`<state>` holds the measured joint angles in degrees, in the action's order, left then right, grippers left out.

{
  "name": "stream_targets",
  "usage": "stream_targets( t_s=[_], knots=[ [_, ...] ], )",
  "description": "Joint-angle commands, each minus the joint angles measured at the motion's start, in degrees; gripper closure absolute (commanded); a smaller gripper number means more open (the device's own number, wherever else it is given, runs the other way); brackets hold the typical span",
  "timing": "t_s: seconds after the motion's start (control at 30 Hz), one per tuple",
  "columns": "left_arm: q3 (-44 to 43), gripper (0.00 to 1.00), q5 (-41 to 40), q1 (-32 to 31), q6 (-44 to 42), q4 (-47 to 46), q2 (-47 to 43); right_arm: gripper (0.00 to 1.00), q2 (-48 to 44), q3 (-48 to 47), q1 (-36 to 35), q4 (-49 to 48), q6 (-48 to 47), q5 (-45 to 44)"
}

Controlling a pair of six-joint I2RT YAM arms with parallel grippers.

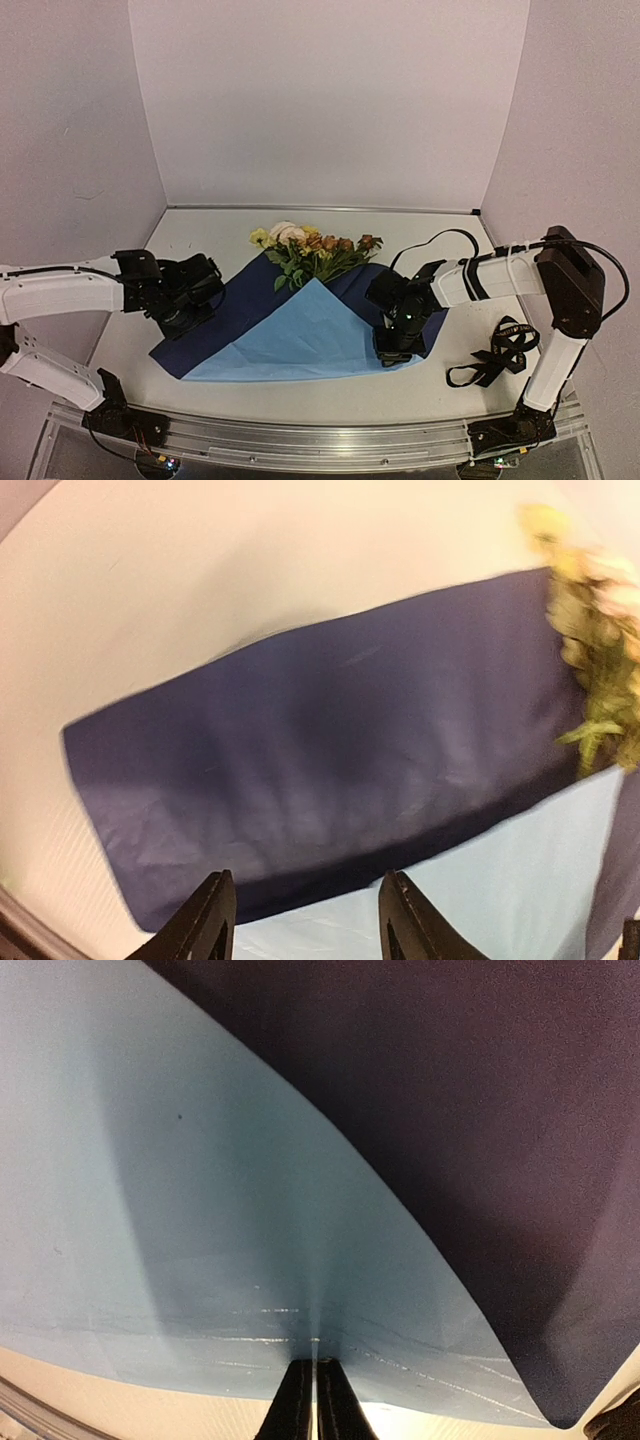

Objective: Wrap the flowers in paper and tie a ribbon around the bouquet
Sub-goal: Press the fold line of the 1/4-folded wrapping paper, then pick up the right corner of the flattened wrapping paper from the center of the board.

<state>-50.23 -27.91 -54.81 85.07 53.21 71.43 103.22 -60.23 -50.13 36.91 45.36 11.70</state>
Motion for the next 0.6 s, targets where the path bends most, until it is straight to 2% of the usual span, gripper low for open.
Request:
stream_targets(
  t_s=[0.0,0.2,0.4,0.57],
  knots=[
    [-7.7,0.50,-2.9,-2.3,-19.9,-5.9,4.2,0.89,-4.5,-1.0,0.3,2.6,0.4,-1.1],
    [-10.2,0.54,6.1,-5.9,-33.9,-22.7,13.9,0.66,-11.5,4.5,1.7,2.4,2.3,-2.7],
    [-13.5,0.62,13.4,-8.6,-40.9,-33.0,22.6,0.60,-16.9,11.2,2.8,0.2,5.6,-2.7],
    [-14.6,0.65,17.2,-9.1,-42.4,-37.2,27.0,0.51,-18.8,18.9,4.1,-8.5,9.4,-3.2]
  ],
)
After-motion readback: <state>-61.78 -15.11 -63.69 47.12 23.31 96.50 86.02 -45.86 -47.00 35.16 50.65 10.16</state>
